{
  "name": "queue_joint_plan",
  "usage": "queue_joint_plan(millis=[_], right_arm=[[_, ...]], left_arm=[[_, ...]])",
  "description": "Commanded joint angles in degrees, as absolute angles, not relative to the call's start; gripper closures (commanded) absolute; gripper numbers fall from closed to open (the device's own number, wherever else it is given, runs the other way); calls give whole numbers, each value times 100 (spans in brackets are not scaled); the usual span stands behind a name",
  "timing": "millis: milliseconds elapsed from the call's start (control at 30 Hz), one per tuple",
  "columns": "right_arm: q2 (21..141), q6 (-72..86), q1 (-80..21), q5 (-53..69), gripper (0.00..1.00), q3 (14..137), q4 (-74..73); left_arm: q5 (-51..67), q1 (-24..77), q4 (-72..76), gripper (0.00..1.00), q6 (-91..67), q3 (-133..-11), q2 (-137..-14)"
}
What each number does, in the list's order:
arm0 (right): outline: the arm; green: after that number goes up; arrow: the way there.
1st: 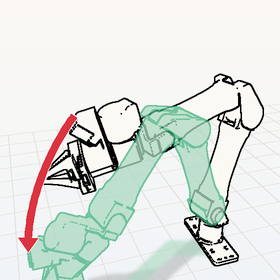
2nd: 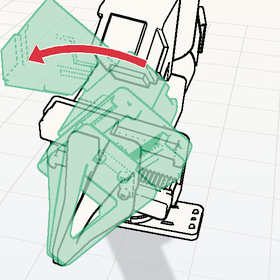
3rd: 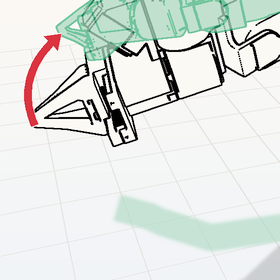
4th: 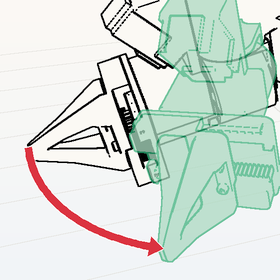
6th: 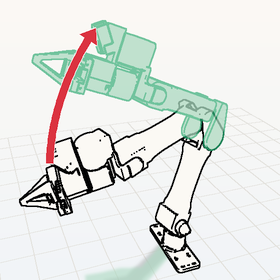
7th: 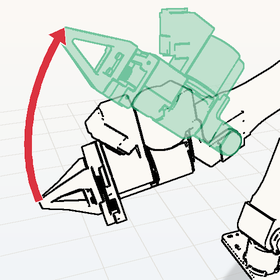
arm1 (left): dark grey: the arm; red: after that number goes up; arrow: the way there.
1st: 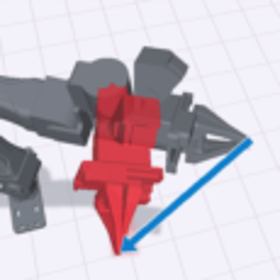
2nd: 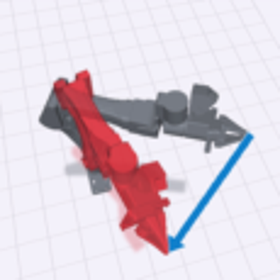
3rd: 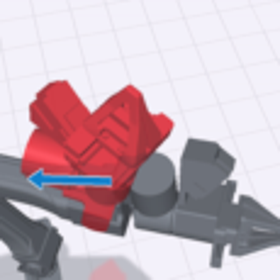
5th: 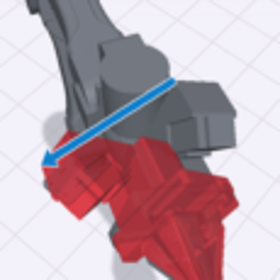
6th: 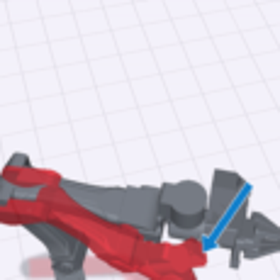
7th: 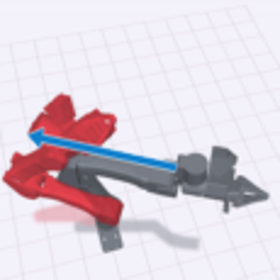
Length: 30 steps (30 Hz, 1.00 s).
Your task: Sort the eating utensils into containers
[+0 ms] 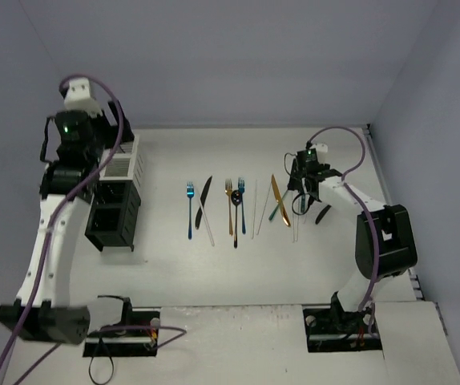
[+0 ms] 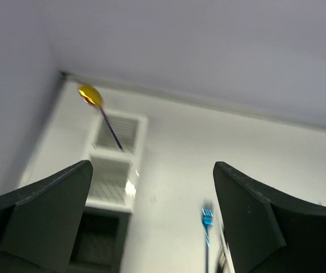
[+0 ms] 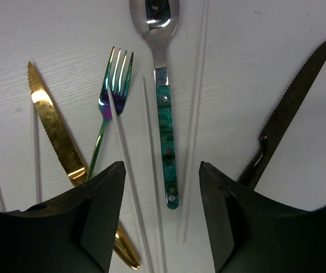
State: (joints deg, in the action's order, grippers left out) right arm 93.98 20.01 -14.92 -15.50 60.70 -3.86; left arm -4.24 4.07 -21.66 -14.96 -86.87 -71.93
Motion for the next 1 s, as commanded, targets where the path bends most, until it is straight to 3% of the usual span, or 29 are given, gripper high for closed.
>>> queue_joint_plan(millis=[0,300,767,967], right_arm=[[9869,2096,-1345,-1560,52,6534,-312],[10518,2054,-1234,-1499,70,6897,-292],[11304,2035,-967,-1362,76,7377,-290],[11488,1956,-900,-1178,88,7462,-243]], left_arm=[[601,925,-2785,15,-1916,-7671,-6409],[1043,1185,-3359,15,-2127,-6305,-5098],[1299,1187,-3561,15,-2202,-6054,-5113],[1362,1193,-3551,15,-2268,-6024,-5177]])
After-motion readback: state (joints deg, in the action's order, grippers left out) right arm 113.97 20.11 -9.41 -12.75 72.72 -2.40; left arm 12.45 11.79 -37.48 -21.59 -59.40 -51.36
